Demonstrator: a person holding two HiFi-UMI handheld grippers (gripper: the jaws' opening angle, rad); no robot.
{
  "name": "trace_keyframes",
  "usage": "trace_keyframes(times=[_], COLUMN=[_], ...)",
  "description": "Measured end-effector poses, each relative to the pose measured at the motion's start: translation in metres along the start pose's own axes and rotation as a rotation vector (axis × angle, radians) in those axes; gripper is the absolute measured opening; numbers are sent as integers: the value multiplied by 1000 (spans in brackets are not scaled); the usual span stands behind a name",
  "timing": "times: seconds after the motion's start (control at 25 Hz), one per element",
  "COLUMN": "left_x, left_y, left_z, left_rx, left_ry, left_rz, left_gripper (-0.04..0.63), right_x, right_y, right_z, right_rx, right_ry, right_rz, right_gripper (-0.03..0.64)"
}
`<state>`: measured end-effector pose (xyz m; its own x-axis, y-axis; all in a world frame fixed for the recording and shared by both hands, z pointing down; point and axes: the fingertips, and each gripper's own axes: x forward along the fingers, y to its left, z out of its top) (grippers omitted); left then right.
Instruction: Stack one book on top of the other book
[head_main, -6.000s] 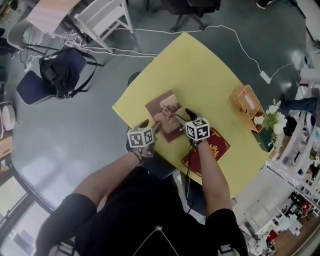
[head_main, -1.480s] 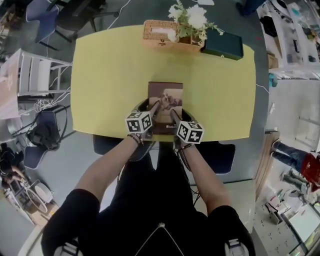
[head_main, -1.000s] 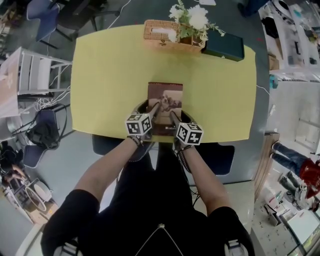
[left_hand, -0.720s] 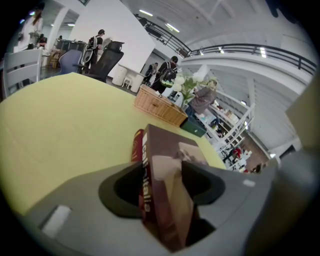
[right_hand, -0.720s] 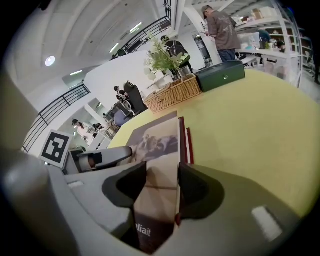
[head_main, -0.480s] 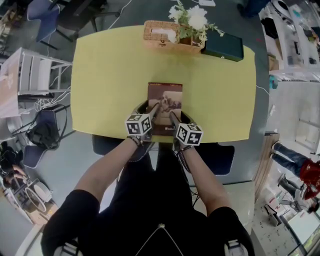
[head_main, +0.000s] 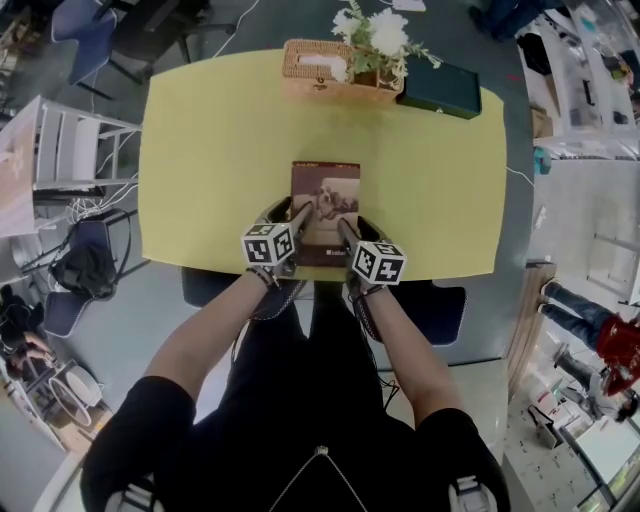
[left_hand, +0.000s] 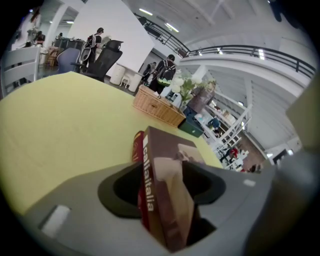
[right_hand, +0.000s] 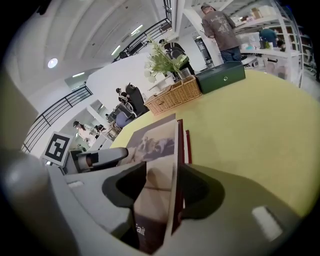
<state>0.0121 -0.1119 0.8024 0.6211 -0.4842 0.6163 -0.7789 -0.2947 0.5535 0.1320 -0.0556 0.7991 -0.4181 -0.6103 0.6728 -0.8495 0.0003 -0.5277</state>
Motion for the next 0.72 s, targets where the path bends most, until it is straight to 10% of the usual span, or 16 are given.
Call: trace_keyframes(times=[0.36, 0.72], left_x=[-45, -147], left_y=[3, -18], left_z=[26, 89], left_rx=[11, 117], left_ry=[-78, -278], left_rz=[20, 55], left_gripper=[277, 85], right_x=[-48, -133], right_y=[-27, 22], right_z=[43, 118], right_rx=[12, -121], right_ry=[-101, -283], right_rz=[-46, 40], right_gripper=[207, 59])
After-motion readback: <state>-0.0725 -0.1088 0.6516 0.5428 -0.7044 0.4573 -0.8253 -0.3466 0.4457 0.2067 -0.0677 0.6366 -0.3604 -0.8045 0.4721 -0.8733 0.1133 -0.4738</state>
